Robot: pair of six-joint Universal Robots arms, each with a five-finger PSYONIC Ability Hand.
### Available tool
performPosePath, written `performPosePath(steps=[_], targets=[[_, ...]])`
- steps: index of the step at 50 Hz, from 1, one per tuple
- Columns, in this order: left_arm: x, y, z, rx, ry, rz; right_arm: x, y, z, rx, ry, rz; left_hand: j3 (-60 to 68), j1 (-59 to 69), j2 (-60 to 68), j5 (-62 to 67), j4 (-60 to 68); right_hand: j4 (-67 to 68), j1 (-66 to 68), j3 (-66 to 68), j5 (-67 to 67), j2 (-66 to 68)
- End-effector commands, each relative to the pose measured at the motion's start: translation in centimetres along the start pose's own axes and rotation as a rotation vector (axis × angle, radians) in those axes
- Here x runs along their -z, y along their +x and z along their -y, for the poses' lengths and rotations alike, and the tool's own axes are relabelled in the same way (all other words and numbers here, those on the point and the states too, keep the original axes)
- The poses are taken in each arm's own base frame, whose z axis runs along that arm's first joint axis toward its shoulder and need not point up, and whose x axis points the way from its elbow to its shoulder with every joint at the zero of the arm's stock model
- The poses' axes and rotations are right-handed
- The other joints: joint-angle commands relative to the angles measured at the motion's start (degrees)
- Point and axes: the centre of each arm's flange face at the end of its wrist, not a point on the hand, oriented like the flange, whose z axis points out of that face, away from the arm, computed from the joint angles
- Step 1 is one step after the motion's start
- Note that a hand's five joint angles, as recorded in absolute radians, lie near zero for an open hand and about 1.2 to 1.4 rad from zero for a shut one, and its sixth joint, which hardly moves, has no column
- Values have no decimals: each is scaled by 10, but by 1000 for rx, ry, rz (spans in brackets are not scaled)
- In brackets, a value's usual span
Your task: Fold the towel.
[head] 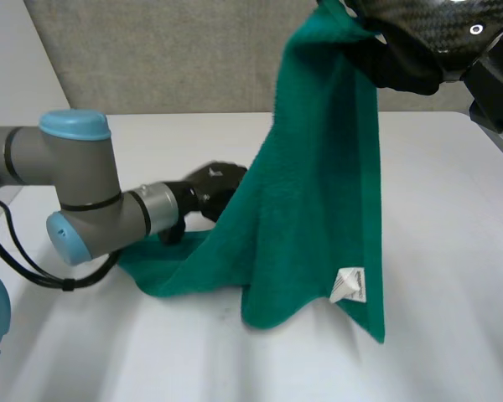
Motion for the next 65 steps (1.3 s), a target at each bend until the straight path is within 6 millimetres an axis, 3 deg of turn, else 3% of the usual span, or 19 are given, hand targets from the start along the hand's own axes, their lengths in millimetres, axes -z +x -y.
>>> performPosePath(steps=[1, 2, 4, 8, 15, 18, 22, 23, 24, 28, 34, 40, 45, 51, 52, 54, 58, 64, 65], targets=[[7, -59, 53, -110, 253, 488, -15, 27, -38, 3, -86, -109, 121, 140, 117, 145, 117, 119, 244, 126, 137, 130], [7, -59, 53, -110, 253, 489, -20, 33, -46, 3, -104, -144, 121, 140, 117, 145, 117, 119, 244, 126, 137, 130], [25, -66, 88, -109, 414, 595, -30, 46, -53, 12, -118, -215, 121, 140, 117, 145, 117, 119, 244, 126, 137, 130], [60, -53, 140, -136, 636, 613, -46, 69, -56, 33, -116, -342, 121, 140, 117, 145, 117, 119, 244, 126, 137, 130], [105, -33, 175, -176, 832, 710, -65, 86, -55, 54, -101, -446, 121, 140, 117, 145, 117, 119, 244, 126, 137, 130], [106, -29, 166, -173, 807, 695, -67, 79, -58, 43, -109, -418, 121, 140, 117, 145, 117, 119, 244, 126, 137, 130], [92, -23, 131, -156, 694, 630, -67, 58, -61, 15, -121, -344, 101, 120, 97, 125, 98, 119, 244, 126, 137, 130], [86, -23, 118, -155, 649, 589, -65, 39, -54, -5, -99, -276, -151, -131, -155, -126, -154, 119, 244, 126, 137, 130], [81, -23, 111, -152, 621, 562, -64, 32, -49, -10, -86, -248, -282, -262, -285, -257, -285, 119, 244, 126, 137, 130], [58, -21, 83, -130, 507, 417, -58, 2, -19, -22, 1, -78, -515, -495, -518, -490, -518, 119, 244, 126, 137, 130], [26, -29, 53, -74, 378, 316, -39, -12, 14, -23, 74, 81, -542, -523, -546, -517, -545, 119, 244, 126, 137, 130], [7, -27, 27, 21, 273, 214, -30, -17, 18, -44, 50, 110, -545, -526, -549, -521, -548, 119, 244, 126, 137, 130], [-10, -1, -12, 167, 154, -56, -25, -24, 11, -67, 19, 130, -510, -491, -514, -486, -513, 119, 244, 126, 137, 130], [-9, 21, -40, 289, 26, -224, -26, -19, 6, -62, 6, 102, -271, -252, -275, -247, -275, 119, 244, 126, 137, 130], [-9, 21, -40, 289, 26, -224, -26, -19, 6, -62, 5, 102, -271, -252, -275, -246, -274, 119, 244, 126, 137, 130], [-7, 24, -40, 311, 4, -251, -26, -9, 0, -50, -12, 72, -92, -73, -96, -67, -95, 119, 244, 126, 137, 130], [-7, 22, -32, 301, 18, -245, -27, -3, -7, -46, -30, 53, 120, 140, 117, 145, 117, 119, 244, 126, 137, 130], [-11, -3, -7, 228, 116, -37, -30, -2, -23, -58, -72, 26, 121, 140, 117, 145, 117, 119, 244, 126, 137, 130], [-12, -19, 4, 202, 174, 103, -31, 0, -27, -59, -85, 11, 121, 140, 117, 145, 117, 119, 244, 126, 137, 130]])
